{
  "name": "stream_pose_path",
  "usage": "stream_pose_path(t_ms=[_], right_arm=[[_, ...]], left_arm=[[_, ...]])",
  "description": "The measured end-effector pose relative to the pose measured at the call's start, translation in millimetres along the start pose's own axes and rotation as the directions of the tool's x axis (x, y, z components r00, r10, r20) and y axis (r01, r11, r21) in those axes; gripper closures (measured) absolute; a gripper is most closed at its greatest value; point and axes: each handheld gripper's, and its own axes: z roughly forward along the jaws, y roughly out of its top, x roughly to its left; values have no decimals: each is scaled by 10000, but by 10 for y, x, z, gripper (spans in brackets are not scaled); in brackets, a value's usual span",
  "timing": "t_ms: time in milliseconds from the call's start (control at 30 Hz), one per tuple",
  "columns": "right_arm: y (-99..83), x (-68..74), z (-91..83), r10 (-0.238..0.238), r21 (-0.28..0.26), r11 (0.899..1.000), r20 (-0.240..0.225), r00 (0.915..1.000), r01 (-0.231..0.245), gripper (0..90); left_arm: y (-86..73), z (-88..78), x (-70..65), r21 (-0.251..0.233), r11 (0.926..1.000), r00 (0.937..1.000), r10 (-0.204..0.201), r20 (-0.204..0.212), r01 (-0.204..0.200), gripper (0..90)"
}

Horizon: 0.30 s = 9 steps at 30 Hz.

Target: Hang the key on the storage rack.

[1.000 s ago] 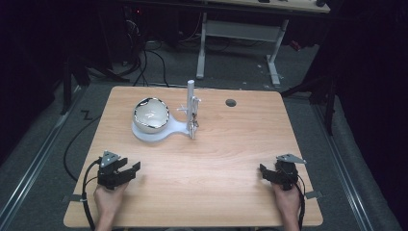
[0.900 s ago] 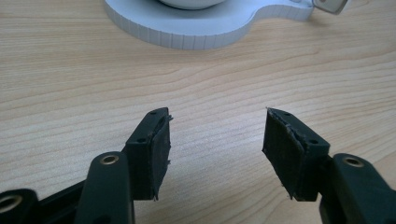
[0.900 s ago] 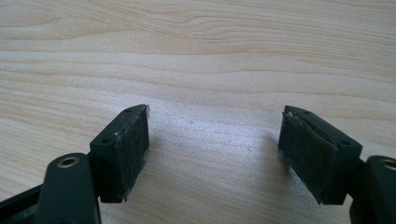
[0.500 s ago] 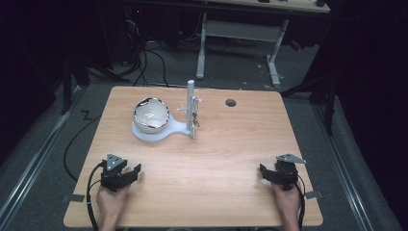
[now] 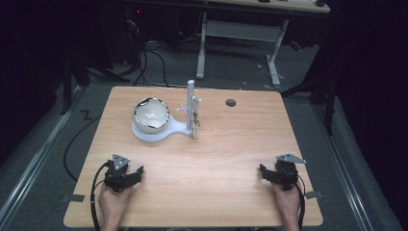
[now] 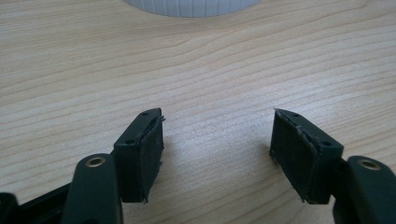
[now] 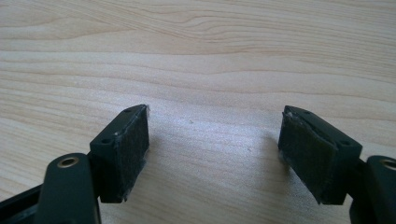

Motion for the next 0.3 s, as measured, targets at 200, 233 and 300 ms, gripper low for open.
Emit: stream_pose_path(t_ms=[200,233,300], right_arm=[[-1,-1,0,6,-11,10000,-15,10000,-6,245],[-1,-2,0,3,-11,10000,-17,10000,-3,244],[-1,-2,0,5,-13,10000,-19,10000,-5,244]], left_arm=[[0,1,-1,24,10000,10000,6,46,-7,329],[1,1,0,31,10000,10000,4,67,-4,326],[0,1,0,28,10000,10000,9,88,-10,321]])
